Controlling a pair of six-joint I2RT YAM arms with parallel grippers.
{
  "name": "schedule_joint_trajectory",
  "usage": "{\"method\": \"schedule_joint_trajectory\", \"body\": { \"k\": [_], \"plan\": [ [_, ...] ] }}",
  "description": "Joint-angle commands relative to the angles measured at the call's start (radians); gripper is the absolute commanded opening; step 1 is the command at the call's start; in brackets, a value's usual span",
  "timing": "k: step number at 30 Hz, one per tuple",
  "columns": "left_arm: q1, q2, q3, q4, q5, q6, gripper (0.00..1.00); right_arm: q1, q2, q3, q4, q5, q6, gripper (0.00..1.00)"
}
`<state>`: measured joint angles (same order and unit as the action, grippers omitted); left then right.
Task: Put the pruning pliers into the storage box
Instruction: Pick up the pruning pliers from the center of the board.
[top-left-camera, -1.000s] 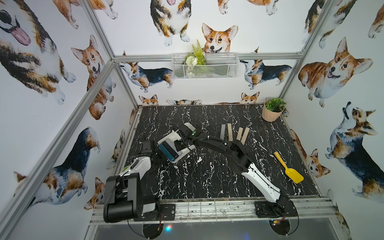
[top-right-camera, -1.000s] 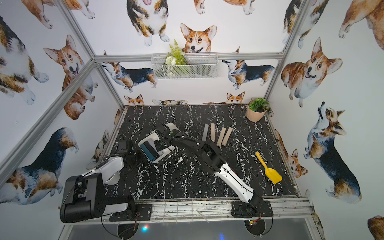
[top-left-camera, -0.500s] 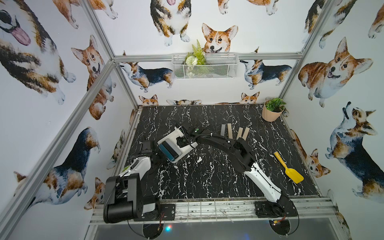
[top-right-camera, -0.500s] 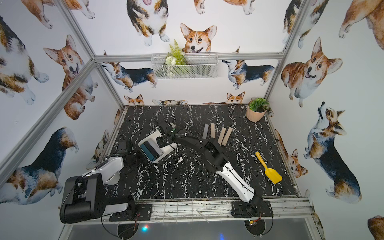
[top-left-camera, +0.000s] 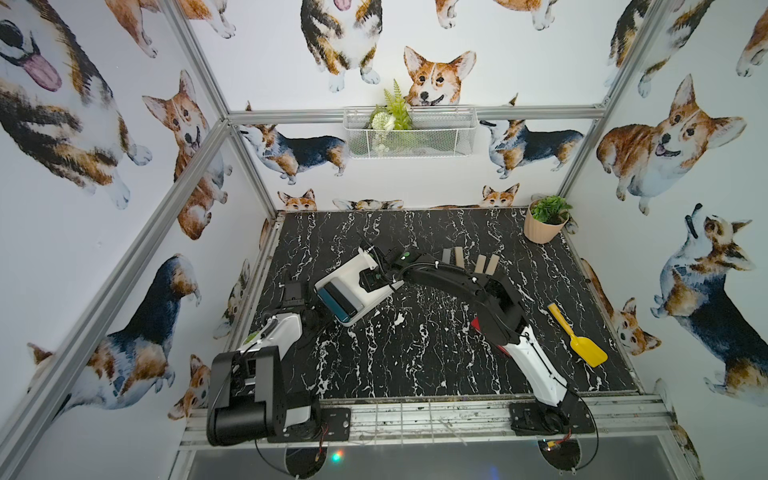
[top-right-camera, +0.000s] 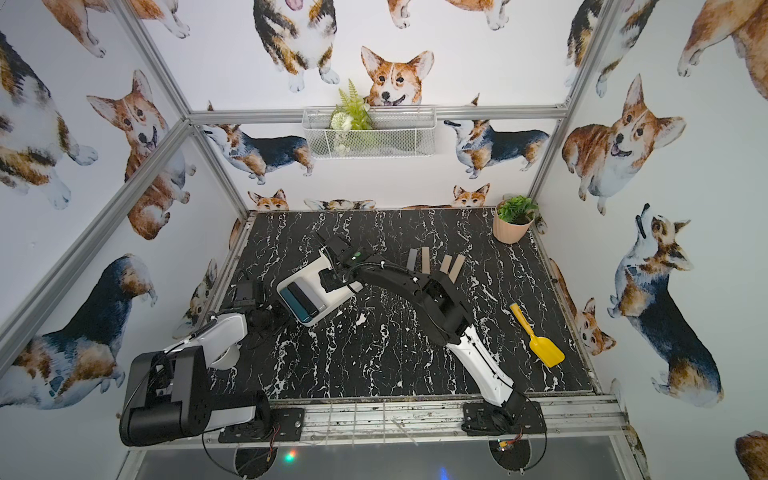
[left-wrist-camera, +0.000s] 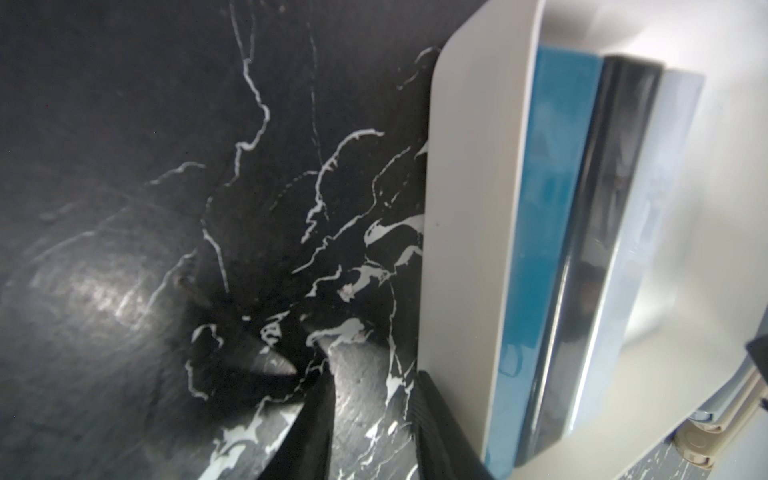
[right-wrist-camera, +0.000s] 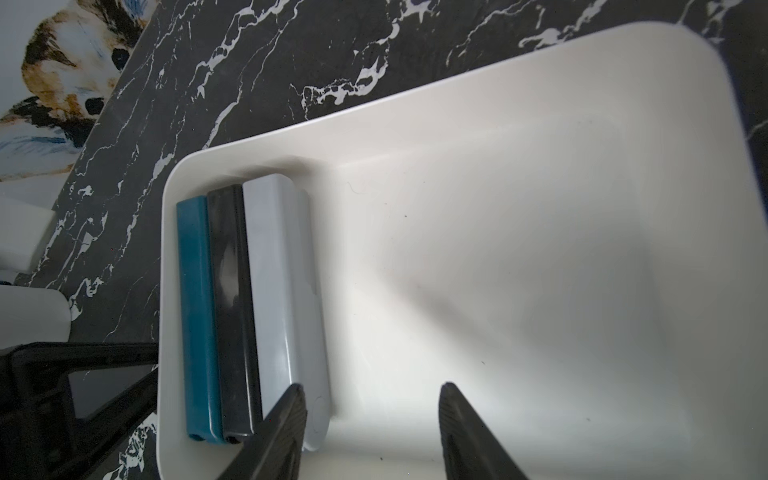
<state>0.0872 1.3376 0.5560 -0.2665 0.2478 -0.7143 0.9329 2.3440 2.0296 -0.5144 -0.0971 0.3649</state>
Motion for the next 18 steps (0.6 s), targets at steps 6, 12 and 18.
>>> {"method": "schedule_joint_trajectory", "body": {
  "k": [6, 12, 18],
  "plan": [
    [0.000, -0.009, -0.004, -0.004, -0.011, -0.001, 0.35, -0.029, -0.110, -0.143, 0.082, 0.026, -0.016, 0.62],
    [0.000, 0.001, -0.004, 0.001, -0.009, -0.001, 0.35, -0.042, -0.177, -0.217, 0.083, 0.069, -0.024, 0.70],
    [0.000, -0.002, -0.004, -0.003, -0.011, -0.001, 0.35, -0.059, -0.234, -0.284, 0.083, 0.107, -0.021, 0.73]
  ]
}}
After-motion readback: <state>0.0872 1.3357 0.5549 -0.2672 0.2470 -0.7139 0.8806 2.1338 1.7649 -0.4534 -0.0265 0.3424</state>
